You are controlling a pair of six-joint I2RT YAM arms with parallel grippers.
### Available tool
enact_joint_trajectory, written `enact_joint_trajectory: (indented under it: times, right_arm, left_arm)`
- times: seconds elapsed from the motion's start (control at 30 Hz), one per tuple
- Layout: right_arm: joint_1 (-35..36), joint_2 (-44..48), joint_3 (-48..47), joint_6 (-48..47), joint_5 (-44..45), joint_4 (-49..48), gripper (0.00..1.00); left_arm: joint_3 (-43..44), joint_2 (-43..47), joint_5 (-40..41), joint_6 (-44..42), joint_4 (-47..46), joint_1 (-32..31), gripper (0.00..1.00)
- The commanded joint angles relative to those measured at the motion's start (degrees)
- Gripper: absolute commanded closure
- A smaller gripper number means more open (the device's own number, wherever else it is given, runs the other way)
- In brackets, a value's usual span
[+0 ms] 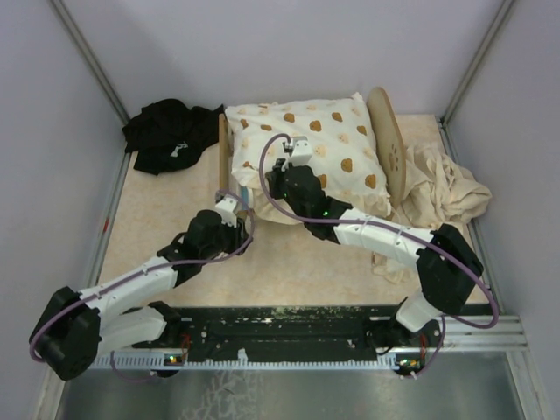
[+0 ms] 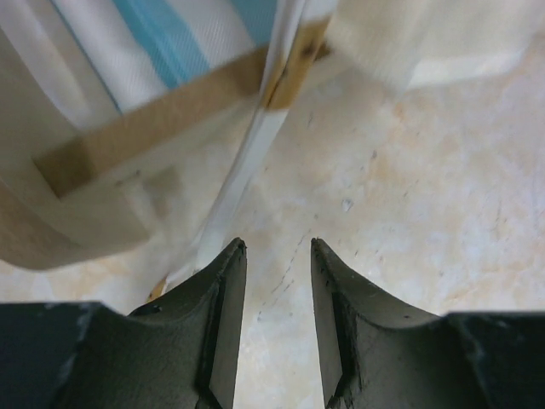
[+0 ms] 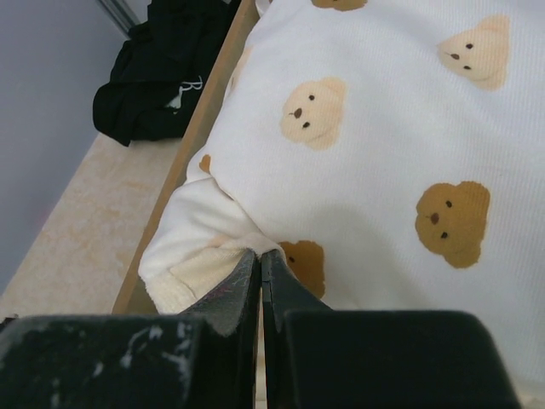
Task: Set up the pet bed
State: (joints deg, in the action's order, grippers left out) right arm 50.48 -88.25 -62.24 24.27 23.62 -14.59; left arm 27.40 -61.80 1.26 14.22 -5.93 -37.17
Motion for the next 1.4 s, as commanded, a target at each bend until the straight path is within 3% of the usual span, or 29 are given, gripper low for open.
enact_joint_trajectory:
  times: [0.0,0.3,0.53,0.67,0.73,0.83,1.1,1.13,1.23,1.37]
  right_arm:
    - [-1.3,3.3,0.1,0.2,-0.1,-3.4,1.00]
    - [-2.0,3.5,0.4,0.6,-0.7,-3.6,1.00]
    - [-2.4,4.1,0.6,0.6,-0.9,-3.6,1.00]
    - [-2.5,4.4,0.9,0.4,-0.9,-3.5,1.00]
    - [-2.6,4.6,1.3,0.4,-0.9,-3.6,1.00]
    - [-2.8,4.8,2.0,0.6,-0.8,-4.0,1.00]
    - [-3.0,4.9,2.8,0.7,-1.3,-3.9,1.00]
    - [-3.1,4.9,2.8,0.6,-1.4,-3.9,1.00]
    - [-3.1,4.9,2.7,0.8,-1.6,-4.1,1.00]
    - [-3.1,4.6,2.4,0.8,-1.7,-4.1,1.00]
  left_arm:
    - [-1.9,1.6,4.7,2.3,2.5,-1.3,0.58]
    - [-1.2,-2.3,9.4,0.3,-0.1,-1.3,0.56]
    - [-0.3,-6.1,8.3,-1.8,-4.5,-1.3,0.56]
    - [-0.4,-6.2,6.5,-3.3,-6.9,-1.3,0.70]
    - [-0.6,-6.0,5.2,-4.2,-8.2,-1.3,0.87]
    - [0.2,-5.4,3.7,-4.5,-7.4,-1.3,1.00]
    - [0.2,-1.8,1.9,-3.6,-6.0,-1.3,1.00]
    - [0.1,-2.0,2.9,-4.0,-6.0,-1.3,0.97]
    - [-0.3,-2.9,5.7,-5.4,-6.8,-1.3,0.75]
    - [-0.1,-4.6,6.5,-6.3,-8.1,-1.3,0.71]
